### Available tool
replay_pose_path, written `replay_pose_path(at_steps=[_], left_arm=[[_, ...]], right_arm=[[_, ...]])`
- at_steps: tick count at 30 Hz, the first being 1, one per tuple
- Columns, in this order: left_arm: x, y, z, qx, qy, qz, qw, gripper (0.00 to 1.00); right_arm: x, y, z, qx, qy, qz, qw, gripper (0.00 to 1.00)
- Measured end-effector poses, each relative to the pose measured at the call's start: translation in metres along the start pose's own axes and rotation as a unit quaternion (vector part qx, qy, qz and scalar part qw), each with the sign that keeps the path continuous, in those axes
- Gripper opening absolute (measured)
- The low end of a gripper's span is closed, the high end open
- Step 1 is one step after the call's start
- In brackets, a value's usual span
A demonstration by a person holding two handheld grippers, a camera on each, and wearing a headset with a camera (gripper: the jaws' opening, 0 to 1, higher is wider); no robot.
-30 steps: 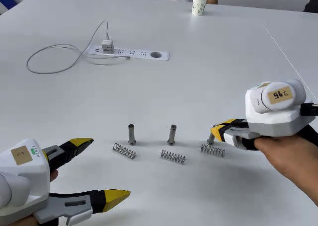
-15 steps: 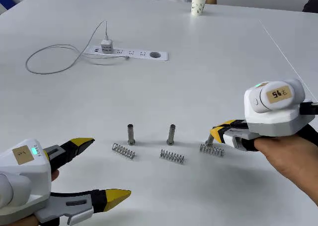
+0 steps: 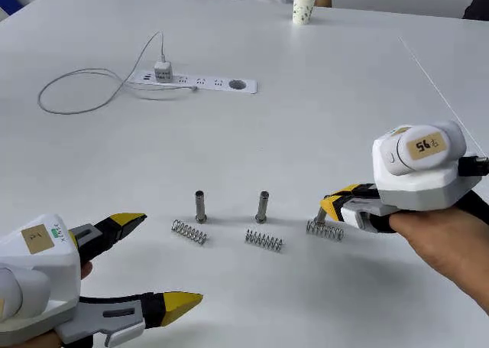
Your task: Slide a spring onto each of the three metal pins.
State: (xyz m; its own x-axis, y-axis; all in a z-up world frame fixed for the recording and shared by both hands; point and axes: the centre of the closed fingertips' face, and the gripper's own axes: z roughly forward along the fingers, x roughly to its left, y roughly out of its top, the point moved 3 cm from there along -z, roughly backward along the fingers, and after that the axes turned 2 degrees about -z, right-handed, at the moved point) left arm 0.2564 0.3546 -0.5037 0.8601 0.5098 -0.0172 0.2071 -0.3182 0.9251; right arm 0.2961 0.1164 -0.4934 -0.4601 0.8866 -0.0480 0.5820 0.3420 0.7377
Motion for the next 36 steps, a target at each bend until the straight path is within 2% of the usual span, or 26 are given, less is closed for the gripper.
replay_pose_path(at_steps=[6,10,15,22,29,33,36], left_arm=[[0.0,0.002,0.0,-0.002,0.0,0.002,1.0,0.82],[0.001,0.003,0.0,-0.002,0.001,0.002,1.0,0.82],[0.0,0.003,0.0,-0.002,0.0,0.004,1.0,0.82],[-0.001,0.005,0.0,-0.002,0.0,0.005,1.0,0.82],[0.0,0.006,0.0,-0.002,0.0,0.007,1.0,0.82],[0.0,0.007,0.0,-0.001,0.0,0.008,1.0,0.82],[0.002,0.007,-0.001,-0.001,0.002,0.008,1.0,0.82]], right_arm=[[-0.002,0.005,-0.007,-0.012,-0.001,-0.005,0.9999,0.13],[-0.009,0.006,-0.013,-0.022,-0.001,-0.01,0.9997,0.14],[-0.015,0.0,-0.022,-0.026,0.008,-0.02,0.9994,0.16],[-0.014,-0.023,-0.022,-0.009,0.048,-0.064,0.9967,0.17],[-0.005,-0.038,-0.012,-0.001,0.094,-0.1,0.9905,0.17],[-0.002,-0.042,-0.004,0.009,0.106,-0.13,0.9858,0.17],[-0.002,-0.042,-0.001,0.012,0.109,-0.138,0.9843,0.17]])
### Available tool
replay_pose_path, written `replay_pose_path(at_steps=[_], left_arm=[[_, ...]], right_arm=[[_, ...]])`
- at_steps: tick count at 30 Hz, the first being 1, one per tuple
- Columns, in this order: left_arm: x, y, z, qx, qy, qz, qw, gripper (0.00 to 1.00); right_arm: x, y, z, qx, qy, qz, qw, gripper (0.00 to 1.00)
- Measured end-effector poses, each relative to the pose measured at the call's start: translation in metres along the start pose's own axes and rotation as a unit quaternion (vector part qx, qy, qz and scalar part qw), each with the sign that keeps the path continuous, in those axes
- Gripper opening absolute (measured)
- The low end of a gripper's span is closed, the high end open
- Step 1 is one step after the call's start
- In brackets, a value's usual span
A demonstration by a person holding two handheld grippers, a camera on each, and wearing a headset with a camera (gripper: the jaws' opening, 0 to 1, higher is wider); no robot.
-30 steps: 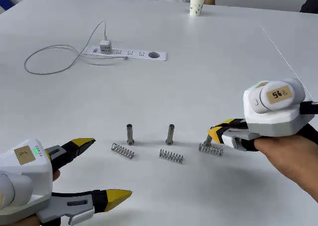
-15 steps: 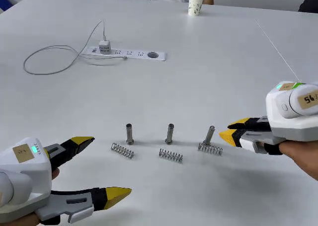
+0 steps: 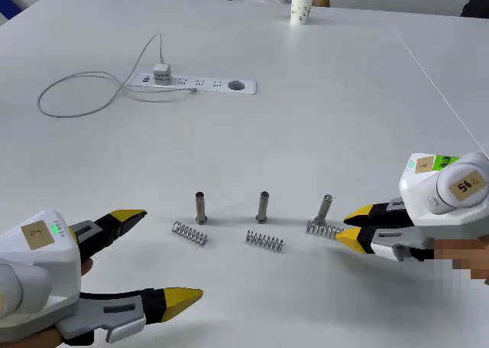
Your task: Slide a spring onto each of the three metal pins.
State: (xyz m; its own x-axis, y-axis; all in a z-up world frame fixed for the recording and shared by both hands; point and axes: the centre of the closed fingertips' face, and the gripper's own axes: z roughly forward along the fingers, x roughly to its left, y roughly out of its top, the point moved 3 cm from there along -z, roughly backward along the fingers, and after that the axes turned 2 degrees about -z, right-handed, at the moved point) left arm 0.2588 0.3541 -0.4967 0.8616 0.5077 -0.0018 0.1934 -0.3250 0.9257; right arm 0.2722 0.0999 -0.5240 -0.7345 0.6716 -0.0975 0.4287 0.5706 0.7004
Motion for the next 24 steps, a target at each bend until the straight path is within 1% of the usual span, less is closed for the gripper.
replay_pose_path(at_steps=[8,14,18,24], left_arm=[[0.001,-0.002,-0.001,0.002,0.002,-0.001,1.0,0.82],[0.001,-0.003,-0.001,0.003,0.0,-0.001,1.0,0.82],[0.001,-0.005,0.0,0.003,0.0,-0.002,1.0,0.82],[0.0,-0.006,0.0,0.003,-0.001,-0.004,1.0,0.82]], right_arm=[[-0.002,-0.002,0.007,0.007,0.016,-0.005,0.9998,0.16],[-0.002,-0.007,0.011,0.019,0.028,-0.007,0.9994,0.15],[-0.001,-0.01,0.012,0.025,0.031,-0.008,0.9992,0.15],[0.0,-0.012,0.013,0.028,0.036,-0.01,0.9989,0.13]])
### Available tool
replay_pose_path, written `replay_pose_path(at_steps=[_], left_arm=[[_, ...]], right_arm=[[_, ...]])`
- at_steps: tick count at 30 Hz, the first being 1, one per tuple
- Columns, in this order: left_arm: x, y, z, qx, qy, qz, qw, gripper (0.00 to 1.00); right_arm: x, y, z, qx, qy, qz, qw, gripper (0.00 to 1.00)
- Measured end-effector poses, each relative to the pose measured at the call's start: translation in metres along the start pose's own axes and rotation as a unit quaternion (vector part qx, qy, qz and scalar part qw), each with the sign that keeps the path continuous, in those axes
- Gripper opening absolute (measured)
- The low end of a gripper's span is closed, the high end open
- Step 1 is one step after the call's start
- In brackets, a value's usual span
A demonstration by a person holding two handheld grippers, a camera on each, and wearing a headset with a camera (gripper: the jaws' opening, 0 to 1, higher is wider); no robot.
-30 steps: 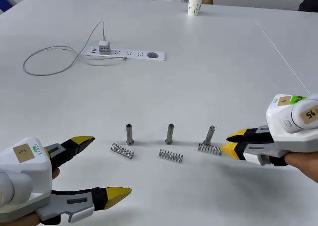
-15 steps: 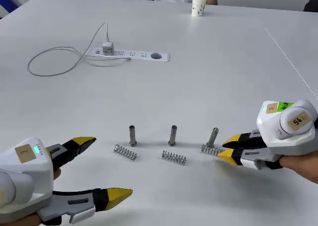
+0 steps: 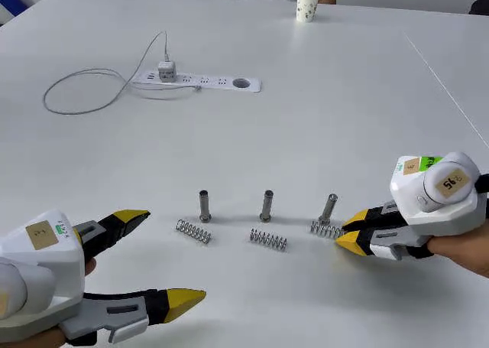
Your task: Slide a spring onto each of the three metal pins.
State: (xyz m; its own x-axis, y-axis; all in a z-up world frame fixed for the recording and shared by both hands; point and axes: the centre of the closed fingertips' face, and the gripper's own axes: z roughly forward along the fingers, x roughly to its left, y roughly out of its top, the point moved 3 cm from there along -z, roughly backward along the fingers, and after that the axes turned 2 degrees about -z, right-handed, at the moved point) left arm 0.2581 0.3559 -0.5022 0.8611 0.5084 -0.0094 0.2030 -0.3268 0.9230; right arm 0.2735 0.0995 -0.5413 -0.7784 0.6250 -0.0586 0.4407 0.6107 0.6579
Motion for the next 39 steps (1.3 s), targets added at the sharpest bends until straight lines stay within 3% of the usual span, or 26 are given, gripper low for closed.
replay_pose_path(at_steps=[20,30,39], left_arm=[[-0.009,0.001,0.004,-0.005,-0.017,0.004,0.9998,0.79],[-0.019,0.006,0.013,-0.01,-0.043,0.009,0.999,0.73],[-0.034,0.012,0.026,-0.007,-0.08,0.034,0.9962,0.67]], right_arm=[[0.012,0.008,-0.01,0.002,0.006,-0.016,0.9999,0.11],[0.029,0.022,-0.017,-0.003,0.021,-0.032,0.9993,0.11],[0.046,0.035,-0.02,-0.009,0.039,-0.05,0.998,0.11]])
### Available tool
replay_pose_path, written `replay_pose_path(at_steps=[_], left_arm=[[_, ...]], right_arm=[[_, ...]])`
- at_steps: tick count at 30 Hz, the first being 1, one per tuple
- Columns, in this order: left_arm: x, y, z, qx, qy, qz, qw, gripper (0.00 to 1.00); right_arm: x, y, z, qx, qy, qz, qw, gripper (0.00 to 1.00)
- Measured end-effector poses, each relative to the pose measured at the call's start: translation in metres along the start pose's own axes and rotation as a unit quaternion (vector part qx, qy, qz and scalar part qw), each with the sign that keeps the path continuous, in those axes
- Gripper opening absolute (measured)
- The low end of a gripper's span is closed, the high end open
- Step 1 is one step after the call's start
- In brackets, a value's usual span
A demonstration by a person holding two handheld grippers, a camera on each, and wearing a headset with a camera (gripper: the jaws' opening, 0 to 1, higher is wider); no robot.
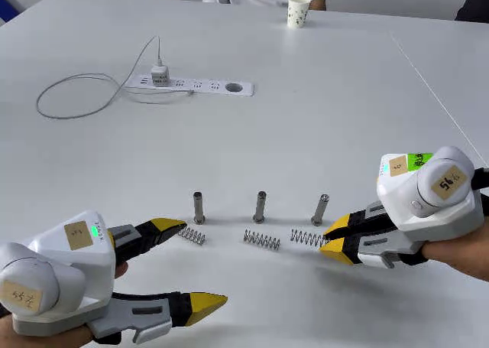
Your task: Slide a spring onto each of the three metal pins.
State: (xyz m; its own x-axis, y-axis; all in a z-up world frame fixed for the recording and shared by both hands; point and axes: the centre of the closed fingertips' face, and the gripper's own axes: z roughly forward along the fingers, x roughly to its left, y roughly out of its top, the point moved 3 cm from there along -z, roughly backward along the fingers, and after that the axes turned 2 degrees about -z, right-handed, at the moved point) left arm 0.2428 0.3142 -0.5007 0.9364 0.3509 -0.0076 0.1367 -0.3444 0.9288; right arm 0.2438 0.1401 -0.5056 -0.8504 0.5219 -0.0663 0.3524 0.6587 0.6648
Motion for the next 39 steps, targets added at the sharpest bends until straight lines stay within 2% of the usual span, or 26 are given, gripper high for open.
replay_pose_path(at_steps=[17,39], left_arm=[[-0.008,0.012,0.014,-0.007,-0.043,0.021,0.9988,0.54],[-0.026,0.025,0.029,-0.013,-0.084,0.062,0.9944,0.38]], right_arm=[[0.021,0.026,-0.005,-0.013,0.031,-0.03,0.999,0.11],[0.041,0.046,0.001,-0.011,0.066,-0.071,0.9953,0.11]])
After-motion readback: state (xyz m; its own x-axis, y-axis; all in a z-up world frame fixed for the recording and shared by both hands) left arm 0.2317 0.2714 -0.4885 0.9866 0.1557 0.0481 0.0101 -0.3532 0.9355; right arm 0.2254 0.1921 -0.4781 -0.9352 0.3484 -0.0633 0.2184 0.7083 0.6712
